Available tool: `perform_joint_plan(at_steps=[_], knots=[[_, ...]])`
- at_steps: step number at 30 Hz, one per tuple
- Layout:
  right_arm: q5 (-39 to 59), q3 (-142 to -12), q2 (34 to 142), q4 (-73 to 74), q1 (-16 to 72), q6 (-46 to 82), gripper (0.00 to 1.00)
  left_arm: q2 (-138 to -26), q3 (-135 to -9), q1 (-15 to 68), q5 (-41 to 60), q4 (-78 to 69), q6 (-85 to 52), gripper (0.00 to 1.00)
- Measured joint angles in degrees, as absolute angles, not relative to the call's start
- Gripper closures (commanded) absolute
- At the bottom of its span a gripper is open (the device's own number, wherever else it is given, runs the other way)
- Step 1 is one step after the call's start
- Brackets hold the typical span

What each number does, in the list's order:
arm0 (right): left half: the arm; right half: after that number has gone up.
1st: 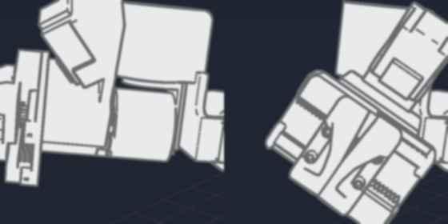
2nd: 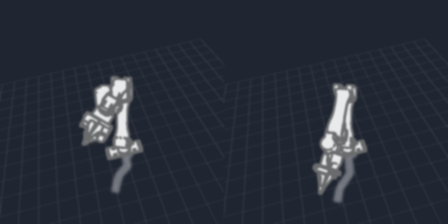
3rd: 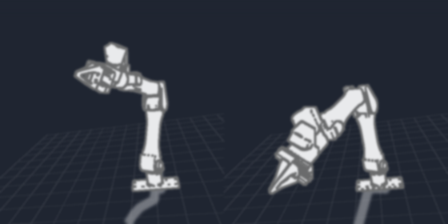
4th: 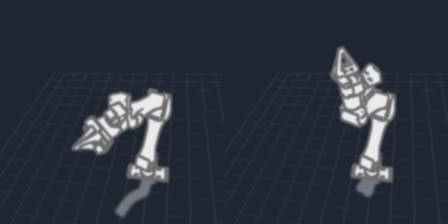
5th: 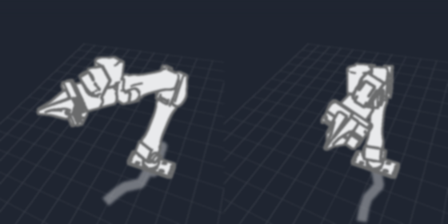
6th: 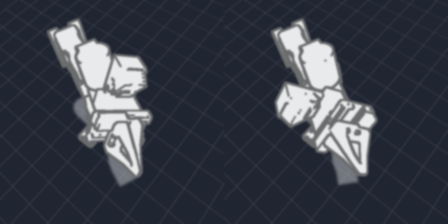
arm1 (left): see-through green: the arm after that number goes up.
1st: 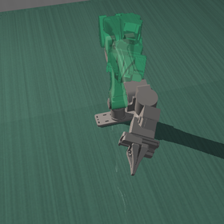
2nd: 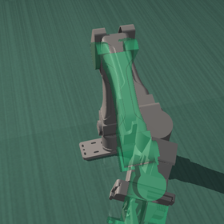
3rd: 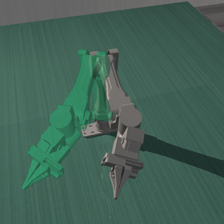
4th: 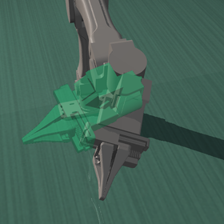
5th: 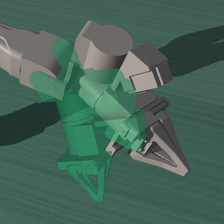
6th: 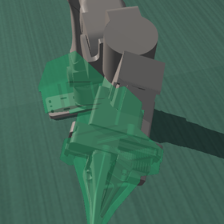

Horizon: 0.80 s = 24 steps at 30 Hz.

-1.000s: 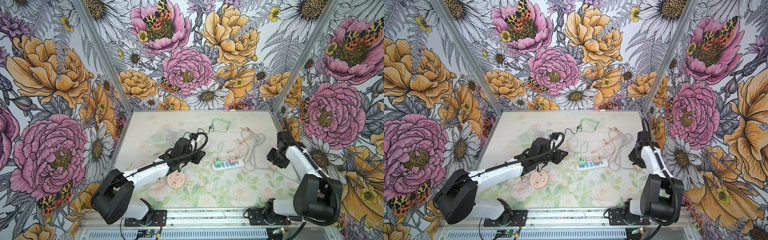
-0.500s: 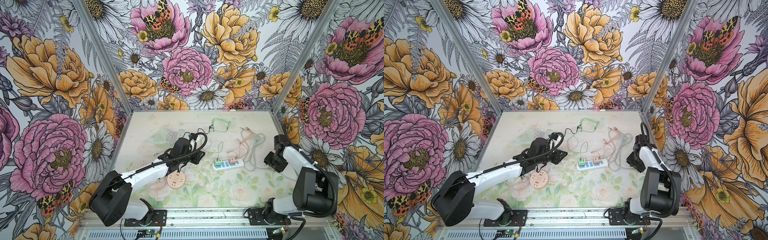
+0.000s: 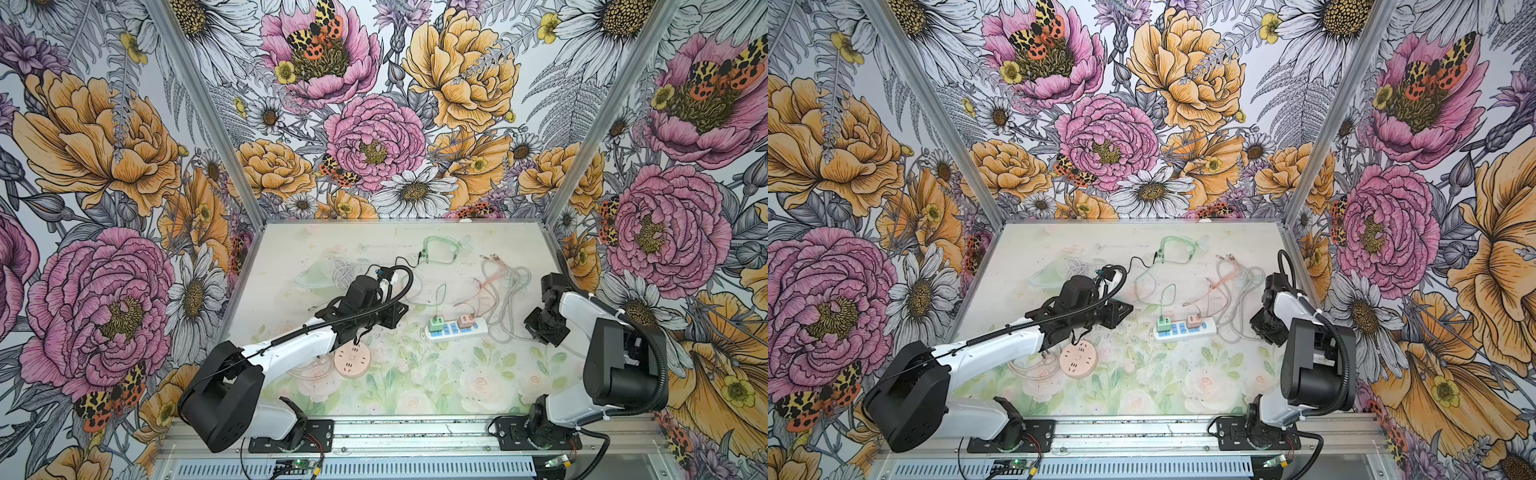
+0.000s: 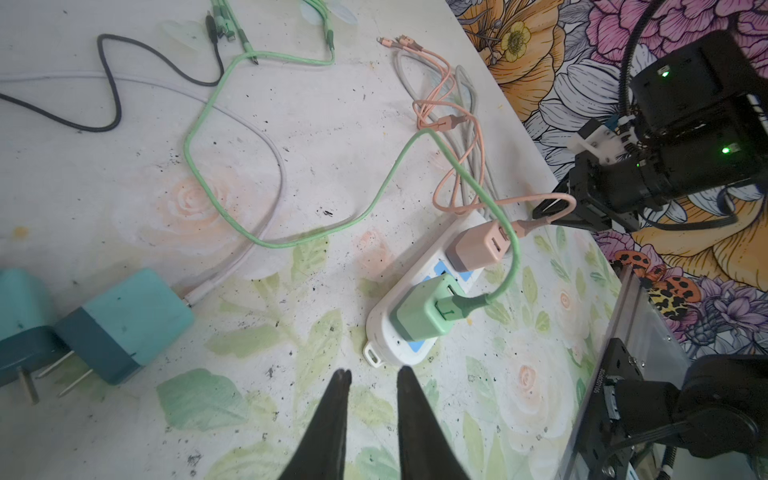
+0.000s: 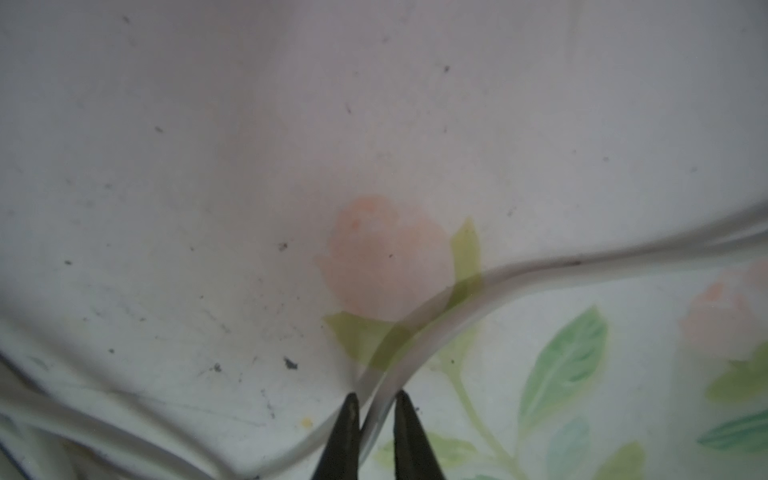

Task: Insert the plug

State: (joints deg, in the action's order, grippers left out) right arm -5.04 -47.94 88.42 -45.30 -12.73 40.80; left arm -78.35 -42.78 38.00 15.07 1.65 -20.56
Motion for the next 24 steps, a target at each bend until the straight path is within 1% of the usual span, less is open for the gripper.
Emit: perform_joint_plan(at_steps=[8, 14, 18, 24], knots=[[-6.6, -48.9, 87.8, -45.2, -8.7, 43.0, 1.00, -77.0, -42.8, 38.0, 15.0, 2.9, -20.3, 0.77], [-9.9, -52.2, 87.8, -47.4, -6.2, 42.5, 1.00, -76.0, -42.8, 37.9, 15.0, 3.2, -19.9, 0.76], [-6.3, -57.0, 90.4, -46.9, -2.7, 40.4, 1.00, -76.0, -42.8, 37.8, 14.8, 3.2, -20.0, 0.77], [-3.5, -63.0, 92.8, -45.4, 1.1, 38.3, 1.00, -76.3, -42.9, 37.8, 14.7, 3.1, -20.0, 0.77]])
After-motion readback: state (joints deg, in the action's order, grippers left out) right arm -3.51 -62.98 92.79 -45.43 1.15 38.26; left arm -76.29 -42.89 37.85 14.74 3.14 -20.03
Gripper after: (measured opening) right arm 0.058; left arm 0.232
